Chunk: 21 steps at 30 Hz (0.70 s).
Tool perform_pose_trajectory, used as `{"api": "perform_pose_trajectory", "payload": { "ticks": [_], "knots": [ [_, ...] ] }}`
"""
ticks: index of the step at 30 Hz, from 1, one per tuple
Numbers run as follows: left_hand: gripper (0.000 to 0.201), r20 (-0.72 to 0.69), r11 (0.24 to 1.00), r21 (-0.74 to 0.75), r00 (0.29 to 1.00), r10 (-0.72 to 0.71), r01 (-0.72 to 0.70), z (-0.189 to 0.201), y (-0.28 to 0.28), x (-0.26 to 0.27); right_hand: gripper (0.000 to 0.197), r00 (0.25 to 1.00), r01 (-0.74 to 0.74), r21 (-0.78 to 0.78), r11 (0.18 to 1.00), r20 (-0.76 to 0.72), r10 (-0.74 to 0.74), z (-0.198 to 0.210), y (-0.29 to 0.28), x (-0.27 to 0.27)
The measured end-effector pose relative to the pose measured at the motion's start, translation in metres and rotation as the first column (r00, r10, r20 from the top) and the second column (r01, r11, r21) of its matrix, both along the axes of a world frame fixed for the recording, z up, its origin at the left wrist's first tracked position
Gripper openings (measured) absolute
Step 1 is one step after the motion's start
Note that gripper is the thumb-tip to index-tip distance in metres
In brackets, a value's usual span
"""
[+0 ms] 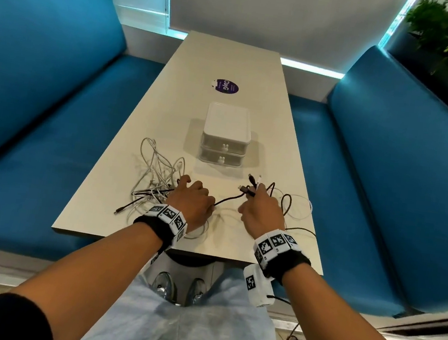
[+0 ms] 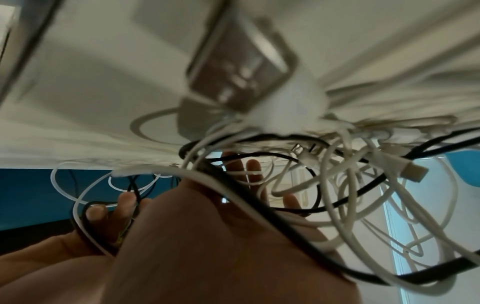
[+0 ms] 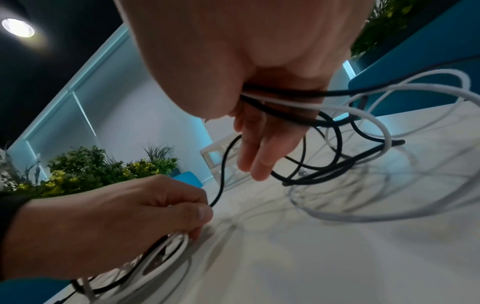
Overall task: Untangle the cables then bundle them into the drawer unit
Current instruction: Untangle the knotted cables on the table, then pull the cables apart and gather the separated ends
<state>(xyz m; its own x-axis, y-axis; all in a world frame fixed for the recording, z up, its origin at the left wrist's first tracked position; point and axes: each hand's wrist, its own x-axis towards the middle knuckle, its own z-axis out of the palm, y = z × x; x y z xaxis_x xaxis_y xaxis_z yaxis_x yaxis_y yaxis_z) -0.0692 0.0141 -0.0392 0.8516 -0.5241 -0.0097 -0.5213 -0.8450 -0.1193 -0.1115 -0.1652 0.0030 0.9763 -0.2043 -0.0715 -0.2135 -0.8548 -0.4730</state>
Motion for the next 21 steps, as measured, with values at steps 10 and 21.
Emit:
{"api": "perform_pose_trajectory", "payload": {
  "ticks": [10, 21],
  "knots": [
    [0.029, -0.02, 0.998, -0.035, 0.999, -0.043, 0.043, -0.002, 0.006, 0.001, 0.014, 0.91, -0.374, 0.061, 0.925, -0.169, 0.379, -0.018, 0.026, 0.004],
    [0.027, -0.056, 0.997, -0.069, 0.997, -0.048, 0.045, 0.0, 0.016, 0.002, 0.031, 0.993, 0.003, -0.39, 0.921, -0.111, -0.05, -0.011, -0.063, 0.012]
  ]
}}
